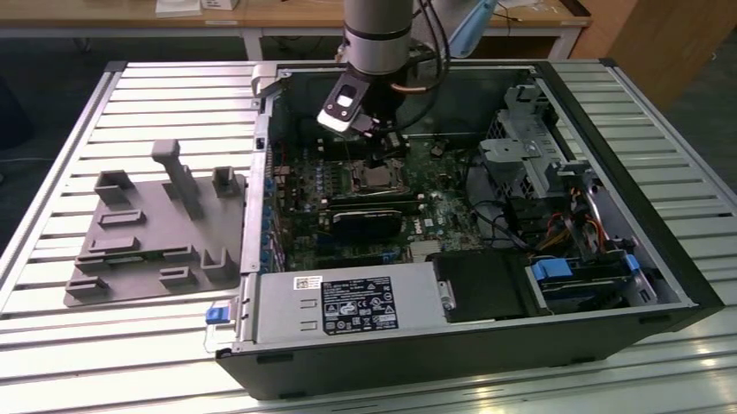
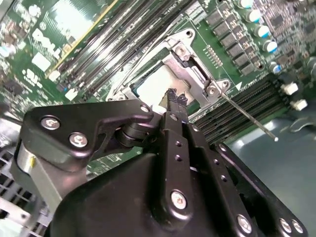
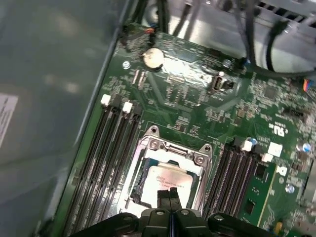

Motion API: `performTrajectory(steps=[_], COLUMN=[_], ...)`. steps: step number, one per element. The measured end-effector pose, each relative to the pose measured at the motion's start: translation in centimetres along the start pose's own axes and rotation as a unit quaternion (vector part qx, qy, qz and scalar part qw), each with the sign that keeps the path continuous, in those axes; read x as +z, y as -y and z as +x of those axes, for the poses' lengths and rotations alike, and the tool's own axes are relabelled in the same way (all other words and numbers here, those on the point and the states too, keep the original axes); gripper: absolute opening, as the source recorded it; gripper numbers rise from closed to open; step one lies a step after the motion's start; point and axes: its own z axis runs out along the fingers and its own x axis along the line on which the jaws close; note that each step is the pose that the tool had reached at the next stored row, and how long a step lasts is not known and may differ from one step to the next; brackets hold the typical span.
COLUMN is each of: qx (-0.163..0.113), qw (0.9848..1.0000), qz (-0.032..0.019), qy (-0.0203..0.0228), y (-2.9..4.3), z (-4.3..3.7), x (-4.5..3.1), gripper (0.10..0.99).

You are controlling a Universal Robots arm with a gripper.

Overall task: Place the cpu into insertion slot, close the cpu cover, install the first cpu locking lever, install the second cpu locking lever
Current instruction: 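Close the cpu cover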

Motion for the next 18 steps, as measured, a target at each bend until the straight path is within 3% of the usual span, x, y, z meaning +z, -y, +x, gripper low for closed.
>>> performTrajectory(steps=[2, 6, 9, 14, 18], qx=[-0.036, -0.073, -0.100, -0.145, -0.181], qw=[0.9994, 0.9973, 0.9950, 0.9894, 0.9835], qz=[-0.0006, -0.0011, -0.0015, -0.0022, -0.0027], qy=[-0.0001, -0.0002, -0.0003, -0.0004, -0.0005], y=[0.00, 0.00, 0.00, 0.01, 0.01], z=[0.00, 0.00, 0.00, 0.00, 0.01], x=[0.02, 0.03, 0.05, 0.06, 0.08], gripper=[0.106, 0.106, 0.106, 0.106, 0.106])
